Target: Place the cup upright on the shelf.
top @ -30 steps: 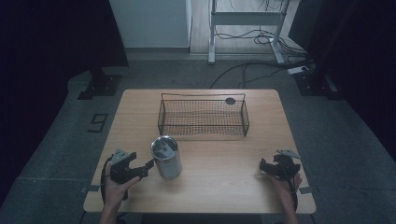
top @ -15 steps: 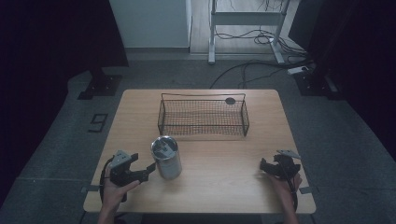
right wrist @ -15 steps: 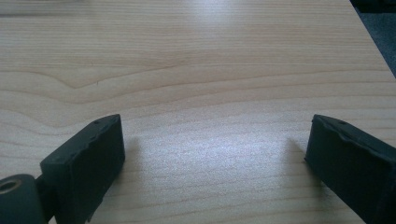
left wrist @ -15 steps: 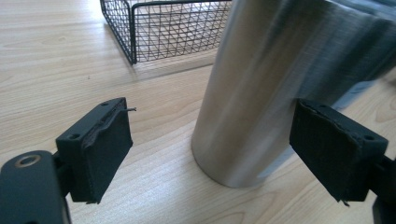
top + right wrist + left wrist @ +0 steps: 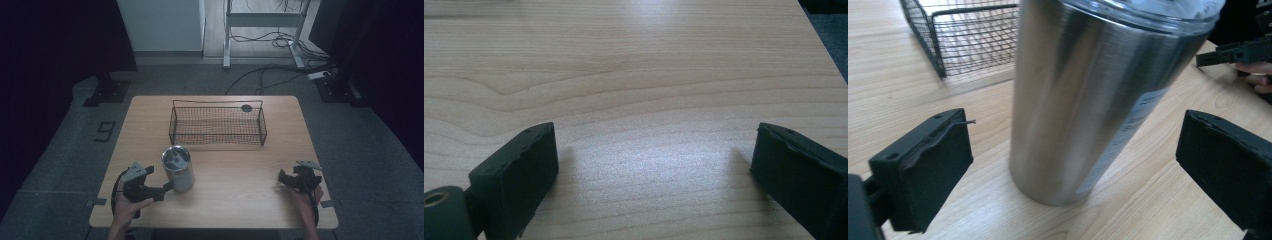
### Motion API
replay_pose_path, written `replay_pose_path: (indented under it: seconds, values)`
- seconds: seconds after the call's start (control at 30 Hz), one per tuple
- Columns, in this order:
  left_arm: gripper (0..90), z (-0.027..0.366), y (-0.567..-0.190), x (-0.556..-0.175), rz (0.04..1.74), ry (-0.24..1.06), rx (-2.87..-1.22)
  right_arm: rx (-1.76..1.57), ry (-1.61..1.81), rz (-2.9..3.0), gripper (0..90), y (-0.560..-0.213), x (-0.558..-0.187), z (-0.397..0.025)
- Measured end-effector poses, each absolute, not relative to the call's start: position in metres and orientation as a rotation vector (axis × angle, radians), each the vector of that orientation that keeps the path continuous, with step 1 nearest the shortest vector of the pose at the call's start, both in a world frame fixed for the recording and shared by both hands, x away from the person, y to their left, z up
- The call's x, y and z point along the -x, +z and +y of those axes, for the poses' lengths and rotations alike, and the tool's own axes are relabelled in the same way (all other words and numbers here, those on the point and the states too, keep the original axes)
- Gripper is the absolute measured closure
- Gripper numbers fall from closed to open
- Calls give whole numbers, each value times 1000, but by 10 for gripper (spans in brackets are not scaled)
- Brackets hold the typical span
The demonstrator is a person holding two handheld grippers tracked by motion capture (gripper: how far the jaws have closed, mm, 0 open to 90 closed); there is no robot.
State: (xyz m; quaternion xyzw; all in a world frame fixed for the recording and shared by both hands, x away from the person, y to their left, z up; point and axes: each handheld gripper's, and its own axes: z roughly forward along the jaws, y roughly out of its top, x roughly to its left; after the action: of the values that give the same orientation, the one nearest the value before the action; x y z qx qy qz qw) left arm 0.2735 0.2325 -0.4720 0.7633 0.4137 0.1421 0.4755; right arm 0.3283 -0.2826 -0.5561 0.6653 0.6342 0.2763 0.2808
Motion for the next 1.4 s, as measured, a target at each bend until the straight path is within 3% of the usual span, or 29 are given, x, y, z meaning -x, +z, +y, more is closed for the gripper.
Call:
replay_pose_path:
  seconds: [1.4]
  values:
    - [0, 189, -478, -303, 995, 415, -1931, -1794, 735, 1682, 56, -556, -328, -283]
